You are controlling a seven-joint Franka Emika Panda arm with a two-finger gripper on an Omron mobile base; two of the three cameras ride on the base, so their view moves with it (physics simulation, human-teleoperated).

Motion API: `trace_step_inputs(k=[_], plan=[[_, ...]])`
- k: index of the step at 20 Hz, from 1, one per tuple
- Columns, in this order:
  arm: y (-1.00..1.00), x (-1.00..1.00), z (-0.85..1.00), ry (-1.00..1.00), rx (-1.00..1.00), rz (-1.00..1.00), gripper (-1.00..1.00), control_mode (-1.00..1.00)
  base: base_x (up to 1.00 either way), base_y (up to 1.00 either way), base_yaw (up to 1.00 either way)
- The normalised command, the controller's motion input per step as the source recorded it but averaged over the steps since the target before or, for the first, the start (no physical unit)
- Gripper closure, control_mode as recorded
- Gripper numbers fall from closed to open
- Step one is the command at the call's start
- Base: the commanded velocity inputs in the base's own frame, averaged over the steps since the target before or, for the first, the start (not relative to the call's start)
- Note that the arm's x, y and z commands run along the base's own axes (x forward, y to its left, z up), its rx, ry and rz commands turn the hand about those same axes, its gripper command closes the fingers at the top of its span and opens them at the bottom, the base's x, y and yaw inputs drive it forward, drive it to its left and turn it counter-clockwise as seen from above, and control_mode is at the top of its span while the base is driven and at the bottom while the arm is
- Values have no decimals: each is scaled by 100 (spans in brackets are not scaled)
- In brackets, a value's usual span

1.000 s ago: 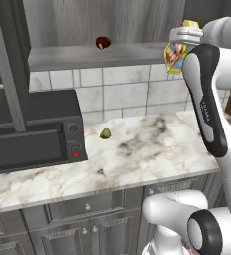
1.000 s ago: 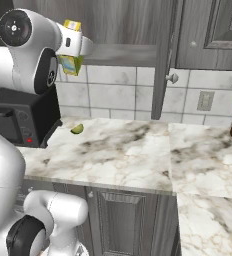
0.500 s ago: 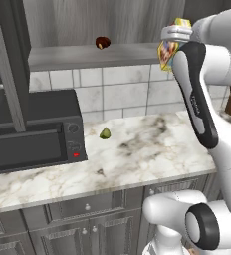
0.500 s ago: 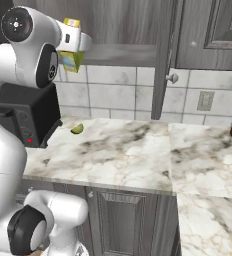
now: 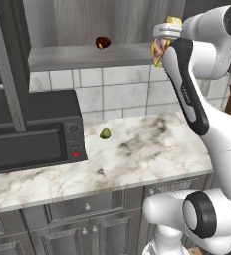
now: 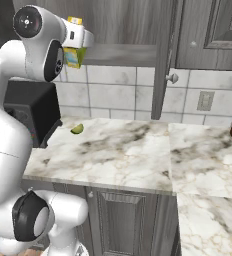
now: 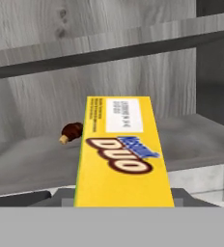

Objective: Pick the boxed food and cereal from the counter and place them in the cabinets closest to them.

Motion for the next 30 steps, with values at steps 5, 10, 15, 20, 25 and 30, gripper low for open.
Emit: trace_step_inputs(k=[5,10,15,20,25,30], plan=[[4,34,0,0,0,1,100,-100,0,0,0],[2,30,0,0,-2,2,100,-100,0,0,0],[3,31,0,0,-4,2,100,-100,0,0,0],[2,24,1,1,-3,1,100,-100,0,0,0],[0,0,0,0,0,0,100,-100,0,0,0],[0,9,0,7,-2,0,100,-100,0,0,0]])
